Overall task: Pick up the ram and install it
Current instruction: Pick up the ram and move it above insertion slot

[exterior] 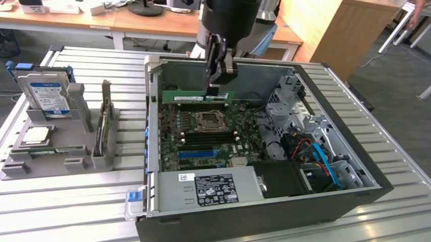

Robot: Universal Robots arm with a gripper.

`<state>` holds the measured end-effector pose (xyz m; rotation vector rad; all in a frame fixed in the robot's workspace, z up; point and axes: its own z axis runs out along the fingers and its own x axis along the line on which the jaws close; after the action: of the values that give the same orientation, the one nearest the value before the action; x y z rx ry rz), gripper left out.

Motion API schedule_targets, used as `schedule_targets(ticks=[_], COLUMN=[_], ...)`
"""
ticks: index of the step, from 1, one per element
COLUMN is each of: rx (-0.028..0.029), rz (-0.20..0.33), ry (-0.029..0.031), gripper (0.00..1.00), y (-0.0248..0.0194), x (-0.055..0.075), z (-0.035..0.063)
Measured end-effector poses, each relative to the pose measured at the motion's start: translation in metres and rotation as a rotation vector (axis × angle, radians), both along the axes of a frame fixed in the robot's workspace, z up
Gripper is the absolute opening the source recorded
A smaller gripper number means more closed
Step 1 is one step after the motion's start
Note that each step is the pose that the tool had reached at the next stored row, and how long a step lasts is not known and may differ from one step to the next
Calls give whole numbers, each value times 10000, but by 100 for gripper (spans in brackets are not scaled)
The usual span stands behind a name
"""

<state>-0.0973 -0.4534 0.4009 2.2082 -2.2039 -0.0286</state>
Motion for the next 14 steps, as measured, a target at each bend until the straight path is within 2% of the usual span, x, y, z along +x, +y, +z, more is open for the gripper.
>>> schedule_targets(ticks=[14], rx=[-1], rz=[7], ry=[0], gripper=[12], y=[0], x=[349], z=[0])
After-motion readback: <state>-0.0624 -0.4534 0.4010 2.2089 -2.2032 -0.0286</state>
